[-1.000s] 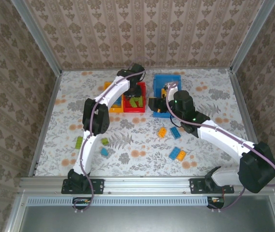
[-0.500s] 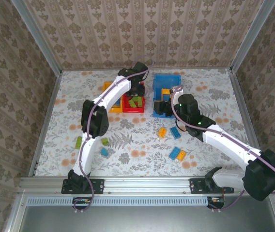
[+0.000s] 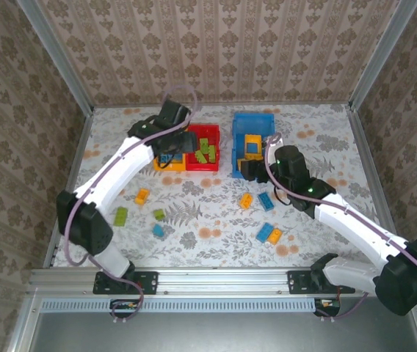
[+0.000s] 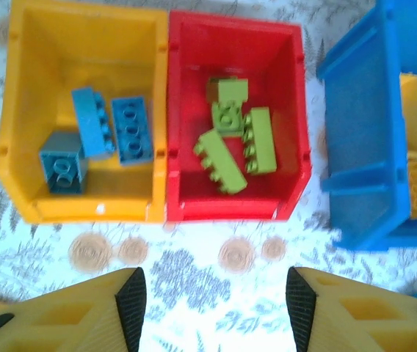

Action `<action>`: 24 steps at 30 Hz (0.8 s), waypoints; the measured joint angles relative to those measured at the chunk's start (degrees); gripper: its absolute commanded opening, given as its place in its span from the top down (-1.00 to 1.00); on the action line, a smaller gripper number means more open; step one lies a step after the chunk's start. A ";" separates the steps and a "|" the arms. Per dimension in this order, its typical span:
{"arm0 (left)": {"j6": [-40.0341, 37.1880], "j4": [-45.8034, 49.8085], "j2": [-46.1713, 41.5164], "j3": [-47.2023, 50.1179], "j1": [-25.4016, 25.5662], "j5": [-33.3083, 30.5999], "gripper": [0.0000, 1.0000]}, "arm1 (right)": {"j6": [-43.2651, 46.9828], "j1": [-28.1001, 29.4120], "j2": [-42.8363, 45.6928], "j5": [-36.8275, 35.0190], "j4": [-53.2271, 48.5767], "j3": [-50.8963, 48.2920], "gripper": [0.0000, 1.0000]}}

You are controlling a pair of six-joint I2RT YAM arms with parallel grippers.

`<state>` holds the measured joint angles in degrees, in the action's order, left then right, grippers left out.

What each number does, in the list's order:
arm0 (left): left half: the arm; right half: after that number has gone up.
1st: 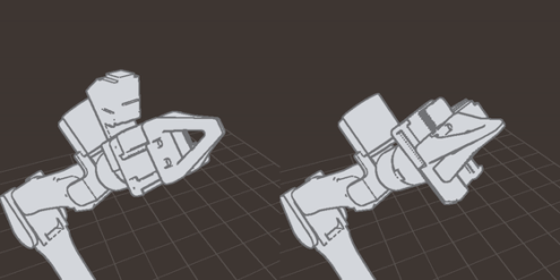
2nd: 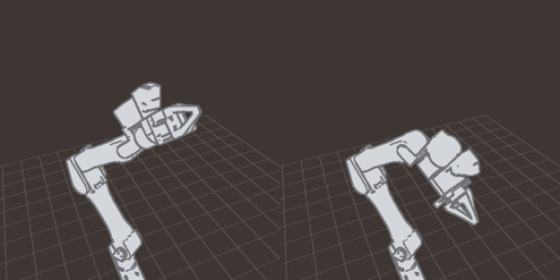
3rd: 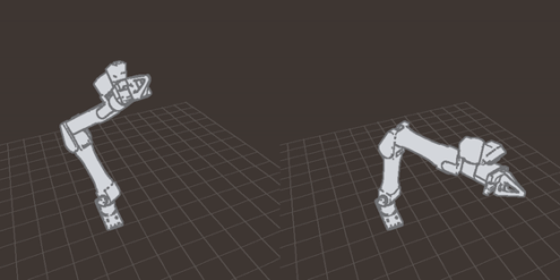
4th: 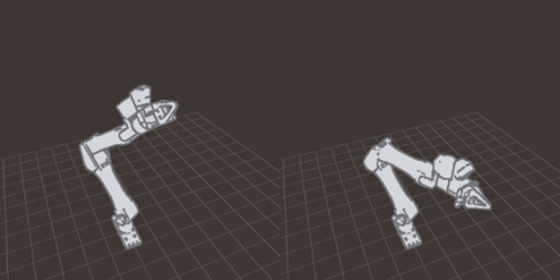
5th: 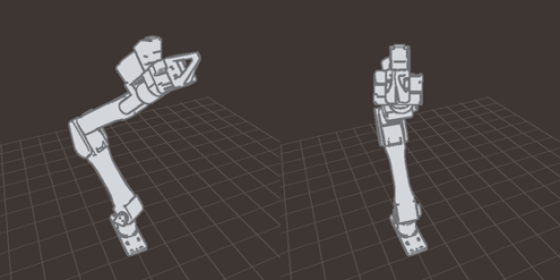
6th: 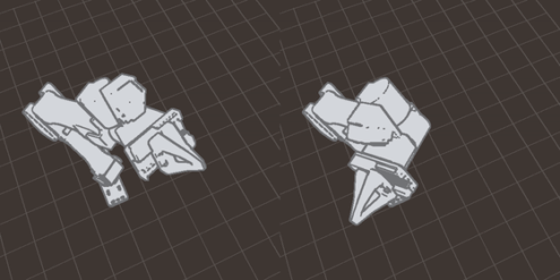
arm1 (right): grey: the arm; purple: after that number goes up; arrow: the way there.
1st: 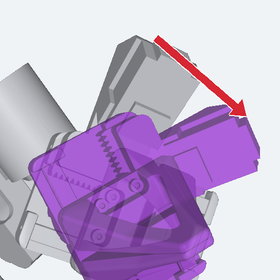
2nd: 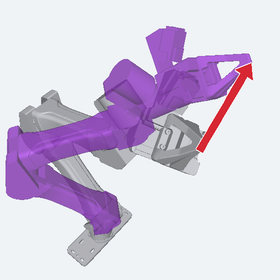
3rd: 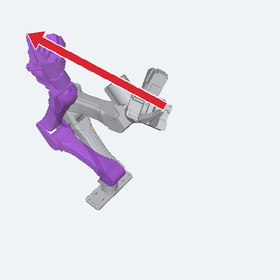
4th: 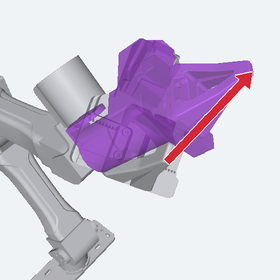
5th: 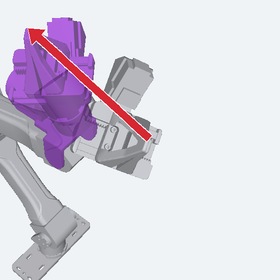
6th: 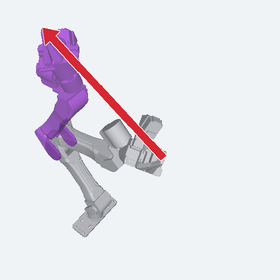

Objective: Sort the legos into containers by color

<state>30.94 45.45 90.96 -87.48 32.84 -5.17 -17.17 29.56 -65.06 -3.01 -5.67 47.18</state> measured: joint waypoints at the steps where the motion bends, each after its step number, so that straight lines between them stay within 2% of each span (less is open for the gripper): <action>1: -0.57 -0.66 -2.38 2.93 -0.42 1.11 -0.16 | -0.07 0.37 -0.02 -0.26 -1.03 0.00 -0.58; 7: -3.39 -4.04 -13.00 17.29 -1.38 8.79 -0.16 | -8.98 5.25 -3.48 -2.25 -7.21 0.17 -0.39; 13: -3.78 -10.38 -21.49 29.97 -0.63 15.93 -0.20 | -24.55 6.64 -12.57 -3.61 -13.29 0.61 -0.38; 21: -3.78 -14.03 -24.13 31.63 -0.55 19.98 -0.20 | -37.29 5.66 -23.71 -4.11 -14.21 2.73 -0.41; 24: -3.78 -14.53 -24.63 31.65 -0.28 20.48 -0.20 | -40.44 5.40 -26.16 -4.04 -13.90 3.21 -0.33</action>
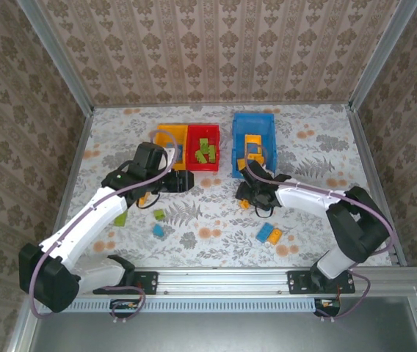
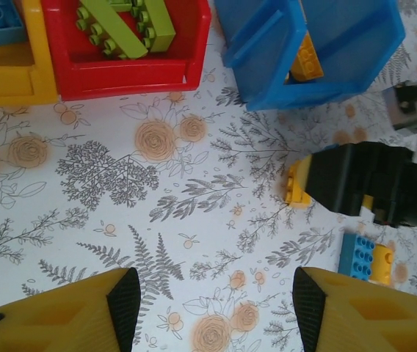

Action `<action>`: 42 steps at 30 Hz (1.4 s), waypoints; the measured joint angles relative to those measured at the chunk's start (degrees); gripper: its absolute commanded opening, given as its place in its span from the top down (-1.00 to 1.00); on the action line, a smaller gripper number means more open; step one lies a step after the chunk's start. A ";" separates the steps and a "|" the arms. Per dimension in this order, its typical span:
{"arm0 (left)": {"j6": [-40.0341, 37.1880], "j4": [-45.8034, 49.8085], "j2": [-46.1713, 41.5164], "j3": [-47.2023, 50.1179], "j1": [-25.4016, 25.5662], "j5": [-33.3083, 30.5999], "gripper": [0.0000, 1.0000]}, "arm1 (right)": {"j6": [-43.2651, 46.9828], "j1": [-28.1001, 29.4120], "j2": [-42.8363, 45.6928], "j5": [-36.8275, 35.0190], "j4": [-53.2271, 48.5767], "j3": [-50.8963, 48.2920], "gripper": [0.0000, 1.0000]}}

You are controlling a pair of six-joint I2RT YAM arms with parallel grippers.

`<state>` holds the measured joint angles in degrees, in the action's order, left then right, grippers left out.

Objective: Sort the legos into containers by color

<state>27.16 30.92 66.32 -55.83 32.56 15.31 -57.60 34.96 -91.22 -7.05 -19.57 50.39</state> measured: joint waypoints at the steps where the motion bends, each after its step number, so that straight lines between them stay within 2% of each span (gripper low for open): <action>1: 0.00 -0.20 -0.26 0.00 0.00 0.15 -0.20 | -0.94 0.00 -0.61 0.15 0.31 0.35 -0.28; 7: 0.02 -0.98 -1.57 0.81 0.04 0.39 -0.19 | -4.26 0.00 -4.13 1.42 2.73 0.42 -0.03; 10: 0.07 -1.01 -1.57 1.25 0.04 0.39 -0.19 | -4.85 -0.11 -4.44 1.49 2.91 0.50 0.33; 13: 0.24 -1.16 -1.57 1.40 0.04 0.37 -0.18 | -5.14 -0.22 -4.39 1.60 3.08 1.27 0.59; 19: 0.90 -2.78 -1.42 1.42 0.37 0.37 -0.17 | -0.52 -0.98 0.83 -0.42 0.55 2.93 0.76; 23: 1.40 -4.20 1.07 -0.13 1.70 0.42 -0.16 | 5.09 -5.77 6.10 -1.81 -1.92 5.77 0.78; 26: 1.62 -5.60 4.20 -2.60 2.82 0.52 -0.16 | 10.27 -9.97 5.07 -1.55 -1.31 11.26 0.78; 29: 1.73 -7.19 7.15 -4.96 3.82 0.57 -0.15 | 14.45 -12.90 0.48 0.24 -0.24 17.79 0.79; 35: 1.73 -8.72 11.06 -7.96 5.05 0.50 -0.15 | 18.99 -15.63 -14.99 7.54 0.63 32.59 0.77; 38: 1.75 -8.74 11.54 -8.41 5.31 0.31 -0.15 | 19.96 -15.72 -20.13 10.80 0.55 36.06 0.66; 42: 1.75 -8.79 11.54 -8.50 5.35 -0.31 -0.14 | 20.02 -16.02 -22.14 13.68 0.04 36.37 0.31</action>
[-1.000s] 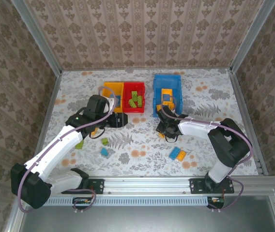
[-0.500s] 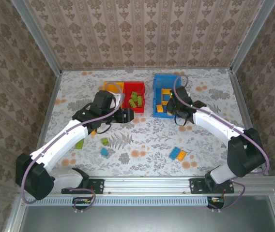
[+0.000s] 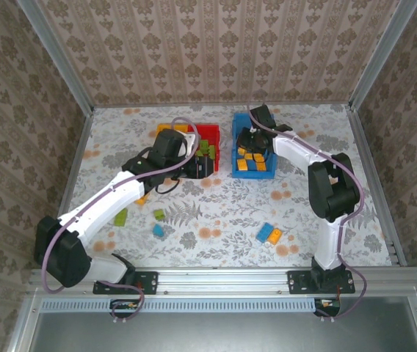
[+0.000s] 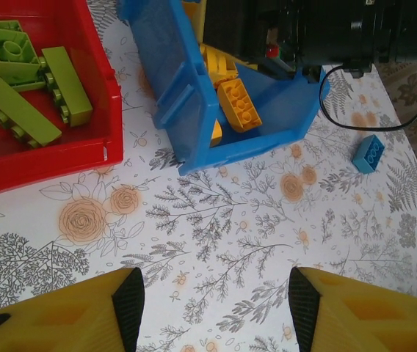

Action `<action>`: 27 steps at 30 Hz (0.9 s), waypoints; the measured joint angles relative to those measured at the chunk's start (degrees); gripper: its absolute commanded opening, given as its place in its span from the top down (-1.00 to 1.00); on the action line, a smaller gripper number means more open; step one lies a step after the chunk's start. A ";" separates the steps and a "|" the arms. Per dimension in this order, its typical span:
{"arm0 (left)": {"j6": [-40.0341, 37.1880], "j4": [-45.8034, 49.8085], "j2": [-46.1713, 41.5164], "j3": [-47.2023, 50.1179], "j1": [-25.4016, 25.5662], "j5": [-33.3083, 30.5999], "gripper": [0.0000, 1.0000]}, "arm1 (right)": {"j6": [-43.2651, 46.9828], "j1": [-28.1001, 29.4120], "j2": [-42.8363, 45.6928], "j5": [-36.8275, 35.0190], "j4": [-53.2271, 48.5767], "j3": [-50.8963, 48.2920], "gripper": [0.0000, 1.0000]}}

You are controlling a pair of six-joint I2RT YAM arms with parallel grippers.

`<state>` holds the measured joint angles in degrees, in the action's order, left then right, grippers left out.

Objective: Sort the legos into containers by color

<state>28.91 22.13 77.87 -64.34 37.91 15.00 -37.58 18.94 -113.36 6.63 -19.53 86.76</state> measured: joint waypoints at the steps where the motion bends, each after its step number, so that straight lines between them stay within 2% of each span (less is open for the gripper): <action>1: 0.00 0.02 -0.02 0.00 0.00 -0.09 -0.15 | -0.09 -0.24 0.00 0.74 0.02 -0.04 0.22; 6: 0.04 0.11 -0.02 0.00 0.26 -0.81 -0.15 | -0.42 -1.18 0.00 3.06 0.20 -0.24 -0.04; 16: 0.68 0.66 -0.22 0.00 0.33 -2.01 -0.13 | -0.24 -1.55 2.45 4.00 0.00 -2.84 -0.08; 22: 1.33 6.10 -2.43 0.00 0.37 -5.51 -0.15 | 2.97 -1.14 10.51 3.17 -0.46 -4.68 -0.11; 25: 2.43 11.26 -5.51 1.05 0.31 -8.39 -0.18 | 7.04 0.52 16.65 2.93 0.50 -7.34 -0.20; 27: 3.28 15.41 -8.90 3.48 0.28 -10.40 -0.20 | 10.62 3.26 21.75 3.93 3.06 -11.74 -0.33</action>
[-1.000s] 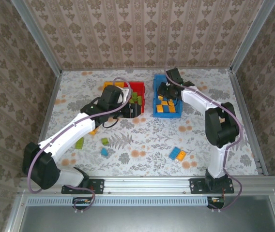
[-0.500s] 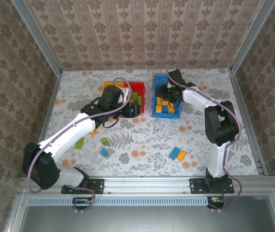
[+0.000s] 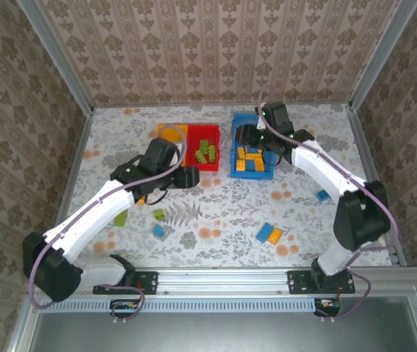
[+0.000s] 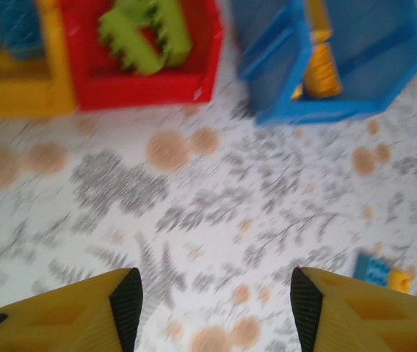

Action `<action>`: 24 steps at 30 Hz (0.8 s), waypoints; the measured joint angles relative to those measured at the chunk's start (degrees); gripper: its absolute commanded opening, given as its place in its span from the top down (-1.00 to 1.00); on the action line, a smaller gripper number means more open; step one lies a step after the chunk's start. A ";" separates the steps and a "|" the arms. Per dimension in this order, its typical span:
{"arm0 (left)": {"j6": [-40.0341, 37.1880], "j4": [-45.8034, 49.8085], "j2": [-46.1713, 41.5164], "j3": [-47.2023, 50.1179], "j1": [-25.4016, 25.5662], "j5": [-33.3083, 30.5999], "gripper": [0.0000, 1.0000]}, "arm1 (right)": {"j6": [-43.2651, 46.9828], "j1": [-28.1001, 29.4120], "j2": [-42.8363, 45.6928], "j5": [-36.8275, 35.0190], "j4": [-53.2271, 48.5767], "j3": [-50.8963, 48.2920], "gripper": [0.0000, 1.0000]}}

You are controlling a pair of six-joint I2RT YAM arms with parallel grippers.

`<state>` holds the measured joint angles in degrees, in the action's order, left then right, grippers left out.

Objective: Sort the legos into containers by color

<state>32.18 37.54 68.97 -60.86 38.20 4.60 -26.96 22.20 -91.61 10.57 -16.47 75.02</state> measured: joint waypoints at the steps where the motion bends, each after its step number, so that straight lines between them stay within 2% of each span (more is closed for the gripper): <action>1: 0.50 2.38 -1.79 1.53 0.02 -0.83 -0.22 | 1.97 1.99 2.51 0.72 1.86 -2.86 -0.41; 5: 4.31 11.91 -7.08 9.62 0.02 -3.28 -0.33 | 10.64 14.32 9.92 4.72 9.90 -15.28 -0.59; 7: 6.34 14.86 -8.31 13.88 0.04 -3.67 -0.67 | 13.79 20.28 10.73 6.12 12.87 -20.04 -0.61; 10: 8.70 16.98 -9.16 18.93 0.09 -4.00 -0.75 | 15.96 25.81 10.75 7.65 14.86 -25.27 -0.60; 16: 9.25 16.11 -4.90 21.05 0.09 -5.09 -0.65 | 16.17 26.29 10.64 7.91 17.84 -27.30 -0.61; 21: 8.02 13.66 0.33 21.31 -0.11 -6.01 -0.44 | 16.35 26.29 10.67 8.00 19.08 -27.30 -0.61; 24: 6.97 11.76 1.11 22.34 -1.70 -5.97 -0.39 | 16.31 26.29 10.64 8.63 19.56 -27.32 -0.61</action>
<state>39.16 49.30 70.08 -38.52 36.49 -1.37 -10.66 48.49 -80.97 19.20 3.09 47.70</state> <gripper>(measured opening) 0.706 0.804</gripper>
